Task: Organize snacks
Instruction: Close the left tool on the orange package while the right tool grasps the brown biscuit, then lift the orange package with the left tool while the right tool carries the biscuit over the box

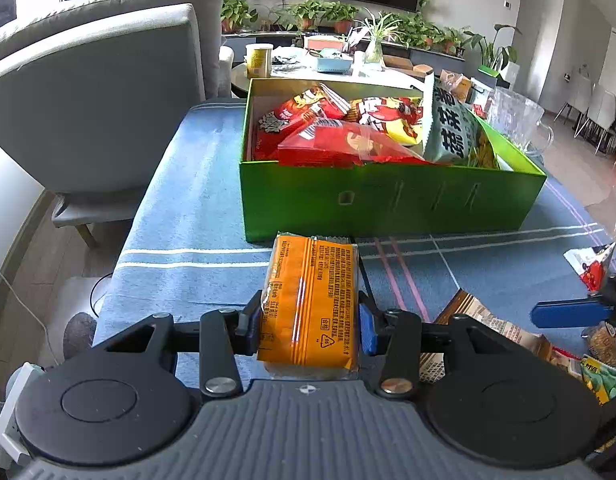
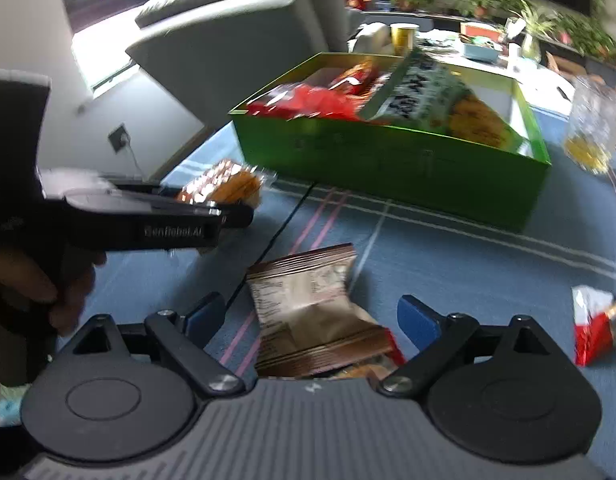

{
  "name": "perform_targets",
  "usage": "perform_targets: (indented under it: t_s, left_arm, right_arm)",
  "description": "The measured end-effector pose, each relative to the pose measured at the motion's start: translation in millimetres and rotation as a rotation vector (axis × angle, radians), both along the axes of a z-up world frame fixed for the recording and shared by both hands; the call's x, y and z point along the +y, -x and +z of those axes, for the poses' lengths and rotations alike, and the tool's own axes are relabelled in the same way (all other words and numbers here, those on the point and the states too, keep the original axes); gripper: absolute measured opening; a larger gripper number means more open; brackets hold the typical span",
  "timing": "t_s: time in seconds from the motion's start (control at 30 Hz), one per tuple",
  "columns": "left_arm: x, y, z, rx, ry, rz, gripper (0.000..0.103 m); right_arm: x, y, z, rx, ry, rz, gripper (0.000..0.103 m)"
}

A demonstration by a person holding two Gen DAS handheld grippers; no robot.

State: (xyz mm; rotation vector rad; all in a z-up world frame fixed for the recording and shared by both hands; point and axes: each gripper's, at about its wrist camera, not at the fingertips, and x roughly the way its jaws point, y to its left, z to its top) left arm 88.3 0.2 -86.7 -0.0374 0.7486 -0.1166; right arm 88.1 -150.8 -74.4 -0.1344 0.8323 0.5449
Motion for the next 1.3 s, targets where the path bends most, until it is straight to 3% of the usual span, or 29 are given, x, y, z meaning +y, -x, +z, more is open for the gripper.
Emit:
perform_targets:
  t_s: [0.2, 0.47, 0.83, 1.3]
  left_arm:
    - [4.2, -1.6, -1.2, 0.001, 0.020, 0.006, 0.042]
    - [3.0, 1.8, 2.5, -0.004, 0.023, 0.009, 0.042]
    - [-15.2, 14.3, 23.2, -0.057, 0.015, -0.031, 0.042]
    - [-39.2, 9.3, 47.1, -0.107, 0.006, -0.085, 0.042]
  right_arm:
    - [12.8, -12.7, -9.5, -0.001, 0.089, -0.020, 0.068]
    - [13.6, -20.0, -13.0, 0.005, 0.106, -0.023, 0.066]
    - [-22.7, -9.4, 27.6, -0.092, -0.066, -0.144, 0.066]
    - [-46.2, -17.2, 53.1, -0.155, -0.181, -0.195, 0.066]
